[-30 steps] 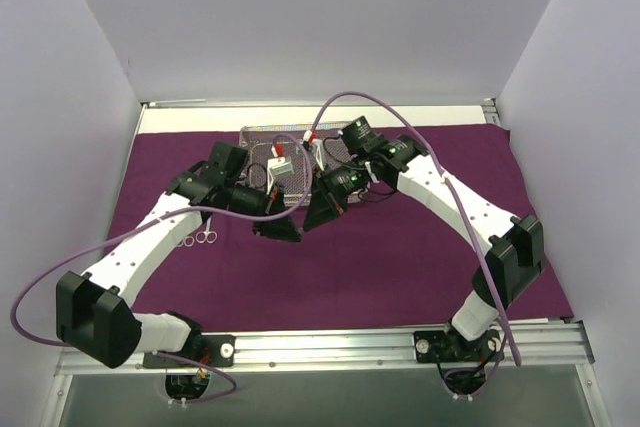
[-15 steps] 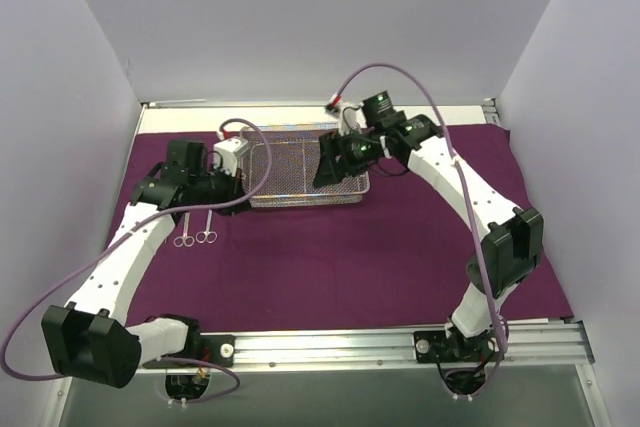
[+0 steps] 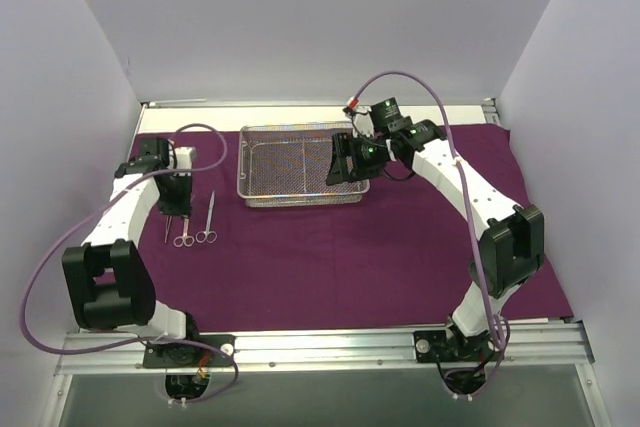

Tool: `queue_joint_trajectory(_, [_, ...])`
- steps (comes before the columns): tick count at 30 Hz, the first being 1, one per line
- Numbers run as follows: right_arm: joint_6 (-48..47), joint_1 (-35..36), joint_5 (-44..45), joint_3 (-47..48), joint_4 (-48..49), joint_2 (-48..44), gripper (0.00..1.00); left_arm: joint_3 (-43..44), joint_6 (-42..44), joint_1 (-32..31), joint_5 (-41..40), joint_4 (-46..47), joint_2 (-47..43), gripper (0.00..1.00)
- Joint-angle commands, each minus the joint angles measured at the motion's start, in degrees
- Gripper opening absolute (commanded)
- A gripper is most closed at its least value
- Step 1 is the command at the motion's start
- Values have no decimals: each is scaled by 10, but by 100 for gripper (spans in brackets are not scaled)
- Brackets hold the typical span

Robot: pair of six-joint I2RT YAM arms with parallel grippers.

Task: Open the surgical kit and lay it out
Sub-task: Place the medical item in the surgical kit.

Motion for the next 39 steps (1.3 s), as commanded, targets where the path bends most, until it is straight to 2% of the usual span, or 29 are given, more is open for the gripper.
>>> queue_joint_trajectory(1, [-16,3,11,-12,-9,-37,65,74,-9,41,-1,16,34,2])
queue_joint_trajectory(2, [-16,4,8,-18,-6,-39,65,89,-12,67,0,20,59,2])
queue_joint_trajectory(5, [-21,18,10,-30,-1,-42,65,149,-3,93,-7,21,104,2])
queue_joint_trajectory(9, [-22,24,16,-33,3,-48,65,179,5,125,11,49,142,2])
queue_joint_trajectory(13, [-24,38,20,-29,0,-52,65,129,-3,126,17,121,138,2])
queue_joint_trajectory(15, [-26,46,23,-30,0,-58,65,74,-4,126,21,142,125,2])
queue_joint_trajectory(21, [-31,38,38,-54,-4,-84,65,-66,9,127,16,208,24,2])
queue_joint_trajectory(30, [-28,22,37,-90,3,-97,66,-95,54,182,25,203,-10,2])
queue_joint_trajectory(39, [-30,21,38,-87,3,-91,66,-62,69,188,13,224,43,2])
